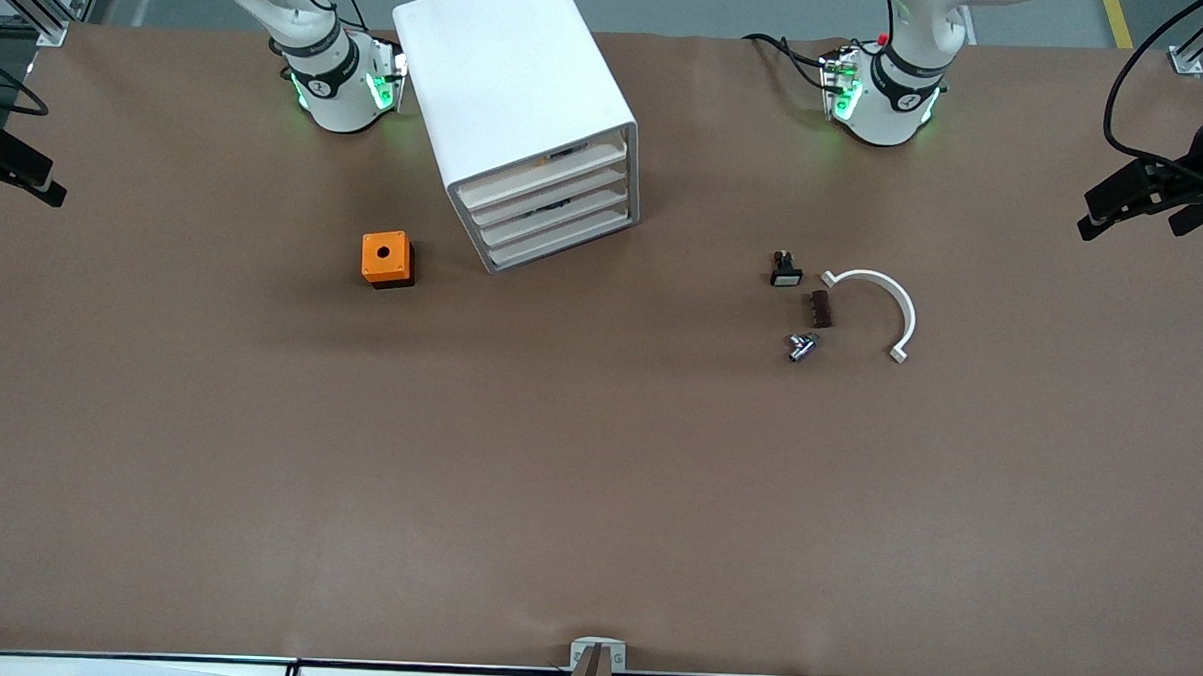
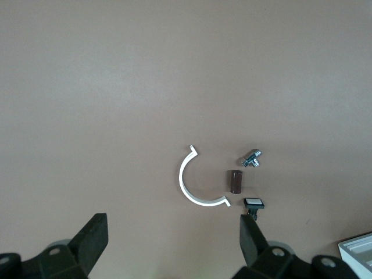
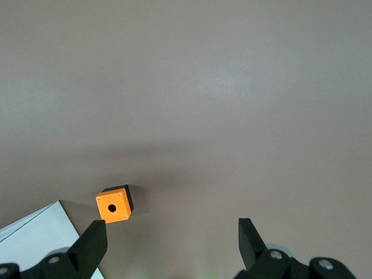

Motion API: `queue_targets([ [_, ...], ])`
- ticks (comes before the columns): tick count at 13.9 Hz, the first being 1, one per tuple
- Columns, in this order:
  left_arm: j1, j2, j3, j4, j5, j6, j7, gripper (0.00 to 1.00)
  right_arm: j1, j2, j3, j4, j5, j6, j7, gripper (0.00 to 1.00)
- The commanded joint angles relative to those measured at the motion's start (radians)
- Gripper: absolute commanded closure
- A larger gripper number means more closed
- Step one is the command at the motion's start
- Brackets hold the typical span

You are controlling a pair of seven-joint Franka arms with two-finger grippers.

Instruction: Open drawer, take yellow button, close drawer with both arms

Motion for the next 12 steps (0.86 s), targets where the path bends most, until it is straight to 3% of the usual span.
queue_targets([
  [1, 0.003, 0.009, -0.005, 0.022, 0.001, -0.02, 0.003, 0.0, 0.006, -0.026, 0.0, -0.025, -0.003, 0.004, 0.01, 0.0],
  [7, 0.015, 0.031, 0.004, 0.027, 0.002, -0.02, 0.0, 0.0, 0.004, -0.025, -0.001, -0.025, -0.003, 0.016, -0.045, 0.0],
  [12, -0.002, 0.117, -0.005, 0.03, 0.004, -0.02, -0.014, 0.0, 0.004, -0.025, -0.001, -0.025, 0.002, 0.023, -0.045, 0.0],
])
